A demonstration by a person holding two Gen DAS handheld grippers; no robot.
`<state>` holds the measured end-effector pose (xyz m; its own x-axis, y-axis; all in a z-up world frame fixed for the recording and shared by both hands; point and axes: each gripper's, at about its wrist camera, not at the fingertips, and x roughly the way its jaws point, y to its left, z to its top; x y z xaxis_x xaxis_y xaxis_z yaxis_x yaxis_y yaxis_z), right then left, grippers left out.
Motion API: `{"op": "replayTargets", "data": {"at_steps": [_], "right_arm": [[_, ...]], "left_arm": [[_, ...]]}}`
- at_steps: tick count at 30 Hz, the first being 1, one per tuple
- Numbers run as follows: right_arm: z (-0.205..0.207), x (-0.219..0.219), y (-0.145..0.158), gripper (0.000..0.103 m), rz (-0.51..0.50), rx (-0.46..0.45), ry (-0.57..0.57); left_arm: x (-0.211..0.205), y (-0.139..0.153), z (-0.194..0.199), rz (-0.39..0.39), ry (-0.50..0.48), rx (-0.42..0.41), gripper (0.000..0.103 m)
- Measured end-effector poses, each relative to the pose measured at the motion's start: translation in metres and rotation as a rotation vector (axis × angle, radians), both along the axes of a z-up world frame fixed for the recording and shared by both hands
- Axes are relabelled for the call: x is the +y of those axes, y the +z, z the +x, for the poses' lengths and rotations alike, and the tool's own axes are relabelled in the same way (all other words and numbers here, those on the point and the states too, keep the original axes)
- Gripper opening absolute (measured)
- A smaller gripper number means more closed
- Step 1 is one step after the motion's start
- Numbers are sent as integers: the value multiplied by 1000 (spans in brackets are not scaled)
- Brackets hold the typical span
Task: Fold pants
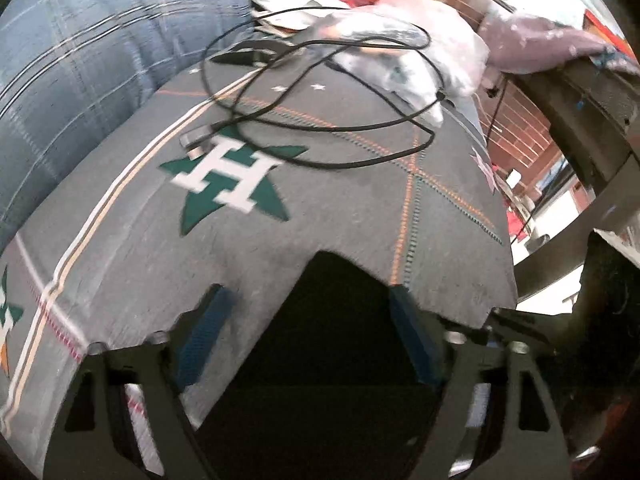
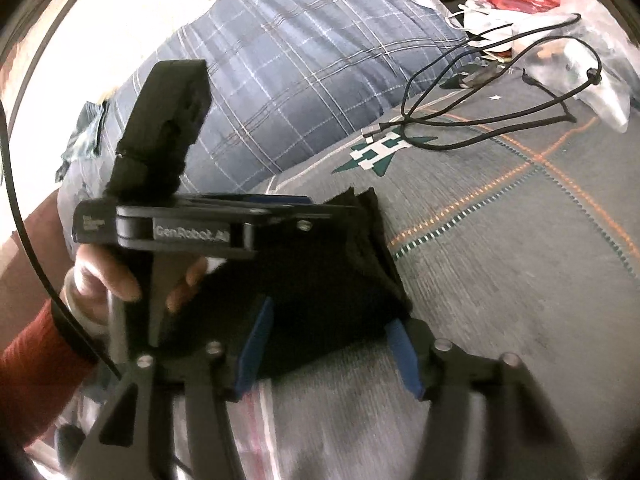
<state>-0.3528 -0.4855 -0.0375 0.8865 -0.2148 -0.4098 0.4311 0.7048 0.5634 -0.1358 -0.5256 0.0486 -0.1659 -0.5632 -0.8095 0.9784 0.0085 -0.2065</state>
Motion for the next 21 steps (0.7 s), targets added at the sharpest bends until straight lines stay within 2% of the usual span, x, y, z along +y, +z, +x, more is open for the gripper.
{"op": "replayTargets", "data": {"at_steps": [1, 2, 3, 5, 8, 13, 14, 18, 20, 21], "right_arm": [[3, -1, 1, 53, -1, 0, -5], [7, -2, 1, 29, -5, 9, -10], [10, -3, 1, 9, 0, 22, -7], [10, -3, 3, 9, 7, 12, -15], [7, 8, 24, 9, -63, -11, -10], [7, 42, 76, 9, -181, -76, 54], [10, 52, 89, 9, -212, -93, 81], [39, 112, 133, 9, -366, -109, 239], [62, 144, 137, 9, -402, -103, 347], [76, 160, 134, 9, -415, -87, 393]], "left_arm": [[-2, 1, -2, -7, -16, 13, 38], [-5, 2, -1, -10, -18, 39, 18], [-6, 0, 1, -6, -5, 53, 15], [-7, 0, 3, -17, 7, 69, 12], [7, 14, 7, -59, 22, 115, 10], [69, 80, 24, -205, 96, 96, 10], [92, 97, 32, -240, 129, 89, 10], [176, 127, 63, -296, 286, 72, 10], [225, 126, 82, -310, 400, 55, 12], [251, 118, 93, -296, 471, 57, 21]]}}
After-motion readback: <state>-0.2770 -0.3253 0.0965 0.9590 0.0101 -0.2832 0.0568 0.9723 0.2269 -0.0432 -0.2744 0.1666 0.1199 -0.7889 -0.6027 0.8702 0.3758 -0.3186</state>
